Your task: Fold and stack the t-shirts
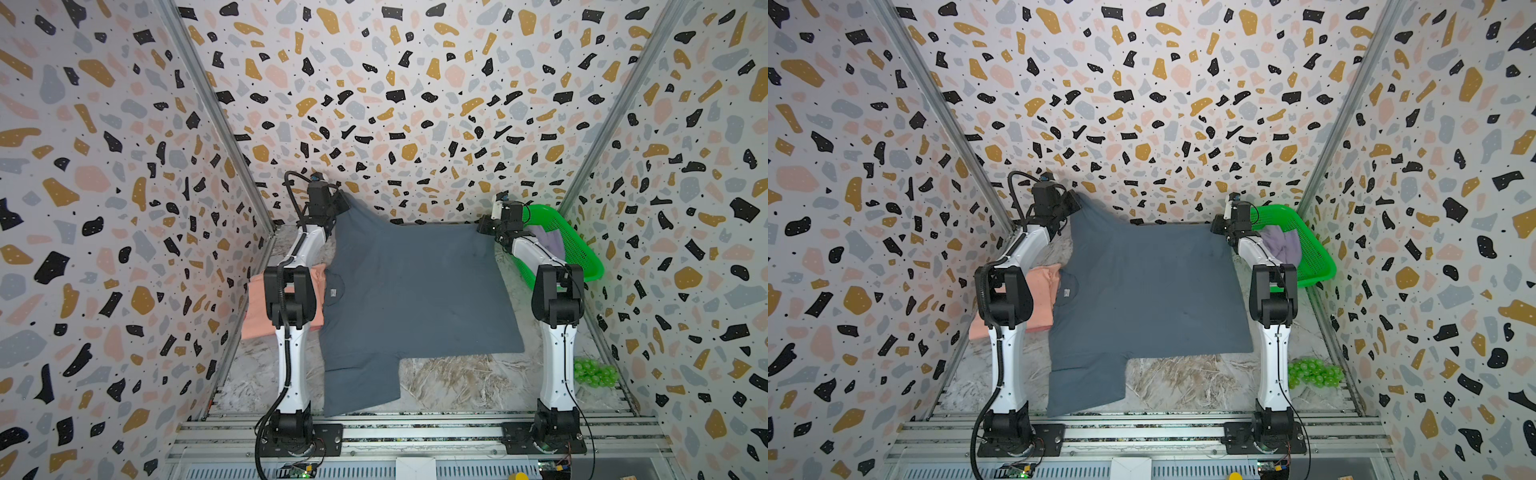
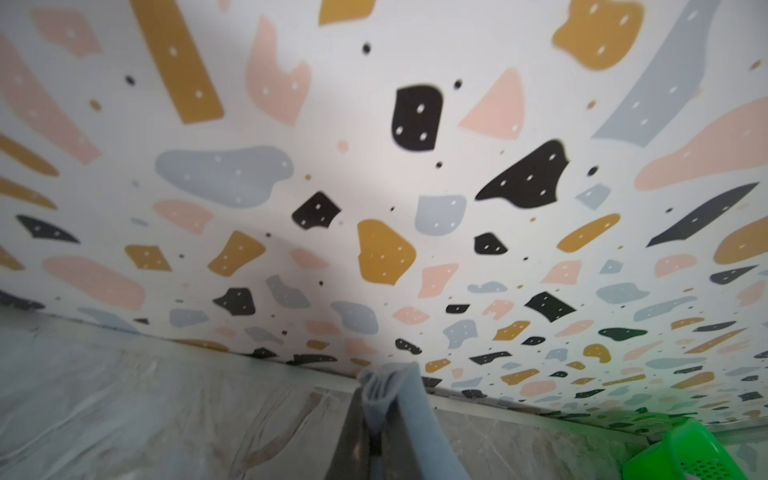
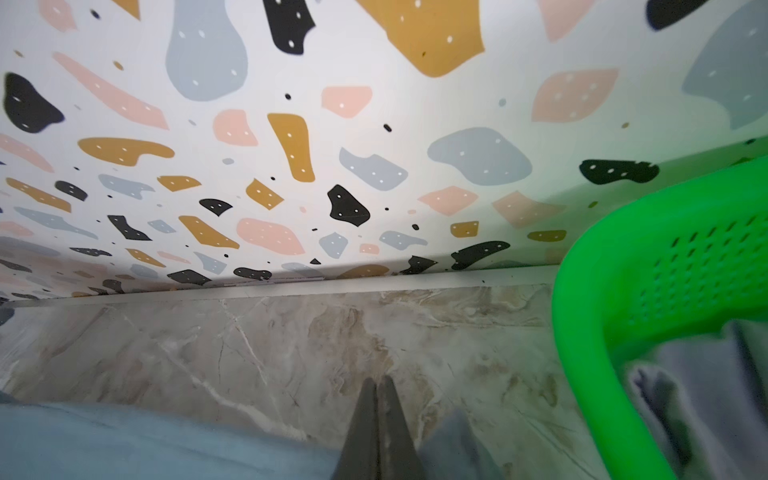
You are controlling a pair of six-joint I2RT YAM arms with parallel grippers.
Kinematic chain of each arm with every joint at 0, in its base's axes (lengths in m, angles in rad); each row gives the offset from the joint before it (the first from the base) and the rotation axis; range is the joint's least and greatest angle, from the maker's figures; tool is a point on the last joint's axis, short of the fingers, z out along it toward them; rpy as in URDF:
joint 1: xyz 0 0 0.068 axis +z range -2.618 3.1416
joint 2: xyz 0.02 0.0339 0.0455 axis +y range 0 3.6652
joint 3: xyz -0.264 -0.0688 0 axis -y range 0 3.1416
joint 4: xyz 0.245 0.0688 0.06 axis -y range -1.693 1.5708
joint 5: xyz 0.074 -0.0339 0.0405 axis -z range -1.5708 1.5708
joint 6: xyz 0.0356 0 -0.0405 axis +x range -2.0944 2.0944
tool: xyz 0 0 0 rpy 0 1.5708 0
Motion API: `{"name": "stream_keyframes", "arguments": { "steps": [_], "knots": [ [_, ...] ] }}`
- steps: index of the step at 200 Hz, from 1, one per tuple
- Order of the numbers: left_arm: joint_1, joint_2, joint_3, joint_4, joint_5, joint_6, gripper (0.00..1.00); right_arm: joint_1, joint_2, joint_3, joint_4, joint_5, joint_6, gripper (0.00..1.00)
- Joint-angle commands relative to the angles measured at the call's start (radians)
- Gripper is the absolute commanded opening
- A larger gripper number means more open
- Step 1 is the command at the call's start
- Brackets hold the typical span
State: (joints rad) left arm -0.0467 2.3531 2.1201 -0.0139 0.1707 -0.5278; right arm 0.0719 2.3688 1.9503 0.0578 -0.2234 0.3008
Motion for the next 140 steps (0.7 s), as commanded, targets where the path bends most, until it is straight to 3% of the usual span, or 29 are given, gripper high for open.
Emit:
{"name": "stream_keyframes", "arguments": {
  "steps": [1, 41, 70, 74, 76, 85, 90, 106, 140],
  "knots": [
    [-0.011, -0.175, -0.148, -0.027, -0.052, 0.070, 0.00, -0.006, -0.112, -0.086, 0.001, 0.013, -0.046, 0.00],
    [-0.027, -0.531, -0.617, -0.025, -0.182, 0.083, 0.00, -0.003, -0.269, -0.289, 0.001, 0.004, -0.119, 0.00],
    [-0.080, -0.763, -0.866, -0.078, -0.280, 0.055, 0.00, 0.004, -0.456, -0.560, 0.015, 0.075, -0.098, 0.00],
    [-0.088, -0.789, -0.894, -0.083, -0.281, 0.047, 0.00, 0.004, -0.476, -0.586, 0.022, 0.081, -0.089, 0.04],
    [-0.093, -0.801, -0.908, -0.083, -0.282, 0.043, 0.00, 0.003, -0.494, -0.615, 0.028, 0.090, -0.078, 0.11],
    [-0.109, -0.850, -0.953, -0.090, -0.268, 0.029, 0.26, 0.002, -0.532, -0.669, 0.025, 0.133, -0.048, 0.40],
    [-0.115, -0.874, -0.969, -0.101, -0.270, 0.026, 0.35, 0.001, -0.545, -0.685, 0.015, 0.151, -0.037, 0.46],
    [-0.125, -0.945, -1.006, -0.111, -0.305, 0.034, 0.98, 0.000, -0.561, -0.670, -0.054, 0.210, -0.009, 0.64],
    [-0.122, -0.973, -0.989, -0.072, -0.391, 0.112, 0.99, 0.010, -0.576, -0.610, -0.074, 0.184, 0.012, 0.65]
  ]
}}
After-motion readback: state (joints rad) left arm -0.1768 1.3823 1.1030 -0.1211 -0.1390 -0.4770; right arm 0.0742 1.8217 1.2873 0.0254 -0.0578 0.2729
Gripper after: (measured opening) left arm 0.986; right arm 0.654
